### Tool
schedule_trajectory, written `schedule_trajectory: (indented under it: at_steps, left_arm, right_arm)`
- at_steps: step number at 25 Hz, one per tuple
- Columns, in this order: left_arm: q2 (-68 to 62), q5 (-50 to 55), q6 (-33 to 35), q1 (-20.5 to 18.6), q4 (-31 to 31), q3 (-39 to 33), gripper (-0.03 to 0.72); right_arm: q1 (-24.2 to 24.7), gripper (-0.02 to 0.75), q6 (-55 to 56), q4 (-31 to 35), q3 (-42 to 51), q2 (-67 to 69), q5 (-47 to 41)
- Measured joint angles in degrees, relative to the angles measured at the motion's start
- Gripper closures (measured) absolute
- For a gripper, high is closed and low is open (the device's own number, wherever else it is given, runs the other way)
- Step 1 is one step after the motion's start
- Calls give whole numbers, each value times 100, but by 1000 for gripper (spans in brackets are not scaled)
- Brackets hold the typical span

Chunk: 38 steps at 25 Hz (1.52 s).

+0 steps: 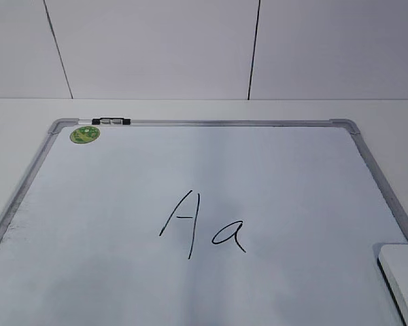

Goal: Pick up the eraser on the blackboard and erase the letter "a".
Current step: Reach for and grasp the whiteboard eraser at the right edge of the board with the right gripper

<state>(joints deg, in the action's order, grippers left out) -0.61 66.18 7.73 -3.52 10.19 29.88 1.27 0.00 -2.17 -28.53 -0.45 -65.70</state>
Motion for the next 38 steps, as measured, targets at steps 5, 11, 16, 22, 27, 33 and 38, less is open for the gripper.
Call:
schedule_trajectory:
  at_steps: [5,11,16,22,27,33,38]
  left_arm:
    - [0,0,0,0,0,0,454]
    - [0,-11,0,0,0,0,454]
    - [0,-11,0,0,0,0,454]
    - [0,-11,0,0,0,0,454]
    - [0,-11,0,0,0,0,454]
    - [0,-22,0,0,0,0,453]
    - [0,-31,0,0,0,0,453]
  right_arm:
    - [0,198,0,0,0,463,0]
    - [0,198,0,0,-10,861,37]
    - [0,198,0,-10,-43,1083,50]
    - [0,174,-31,-10,-54,1512,62]
    - [0,132,-105,-20,-291,1938,62]
    - [0,125,-125,-9,-737,2592,62]
    - [0,125,47,52,-868,3139,23]
